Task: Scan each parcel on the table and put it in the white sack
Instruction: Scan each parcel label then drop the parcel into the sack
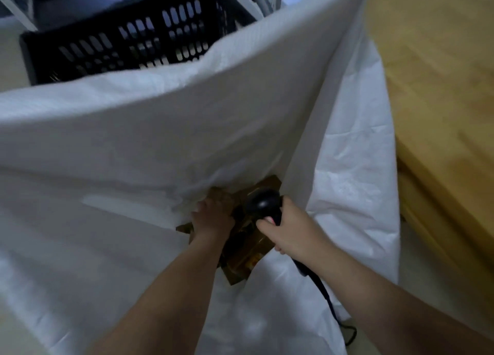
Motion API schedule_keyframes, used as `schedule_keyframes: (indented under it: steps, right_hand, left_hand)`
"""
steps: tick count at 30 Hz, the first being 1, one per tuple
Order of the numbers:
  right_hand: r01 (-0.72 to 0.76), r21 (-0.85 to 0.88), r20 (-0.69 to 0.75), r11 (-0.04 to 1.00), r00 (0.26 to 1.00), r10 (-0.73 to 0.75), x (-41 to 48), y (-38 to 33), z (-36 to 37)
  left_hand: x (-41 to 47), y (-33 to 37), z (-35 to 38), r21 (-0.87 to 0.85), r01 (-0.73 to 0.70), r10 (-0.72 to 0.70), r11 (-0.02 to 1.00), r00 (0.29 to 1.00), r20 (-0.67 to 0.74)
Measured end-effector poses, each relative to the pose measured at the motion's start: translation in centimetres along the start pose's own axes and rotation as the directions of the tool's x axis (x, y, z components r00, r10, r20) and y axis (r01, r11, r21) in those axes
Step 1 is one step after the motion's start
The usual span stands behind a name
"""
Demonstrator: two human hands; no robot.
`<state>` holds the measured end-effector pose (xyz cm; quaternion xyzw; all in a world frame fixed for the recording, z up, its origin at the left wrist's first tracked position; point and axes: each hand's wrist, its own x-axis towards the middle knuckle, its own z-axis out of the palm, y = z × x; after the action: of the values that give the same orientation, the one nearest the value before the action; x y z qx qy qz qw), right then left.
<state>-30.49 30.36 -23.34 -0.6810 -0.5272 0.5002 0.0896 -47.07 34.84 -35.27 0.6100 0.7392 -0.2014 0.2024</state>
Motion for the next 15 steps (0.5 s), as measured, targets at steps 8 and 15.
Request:
schedule_keyframes:
  steps: [8,15]
  right_hand:
    - [0.045,0.142,-0.09,0.989,0.995,-0.033,-8.2,-3.4,-6.0]
    - [0.091,0.119,-0.248,0.989,0.967,-0.06,-18.1,-3.0,-14.6]
  left_hand:
    - [-9.2,1.9,-7.8,-0.131,-0.127,0.108,0.983,0.984,-0.145]
    - [-21.1,7.2,-17.3,-0.113,-0.301,0.26,0.947,0.923,-0.283]
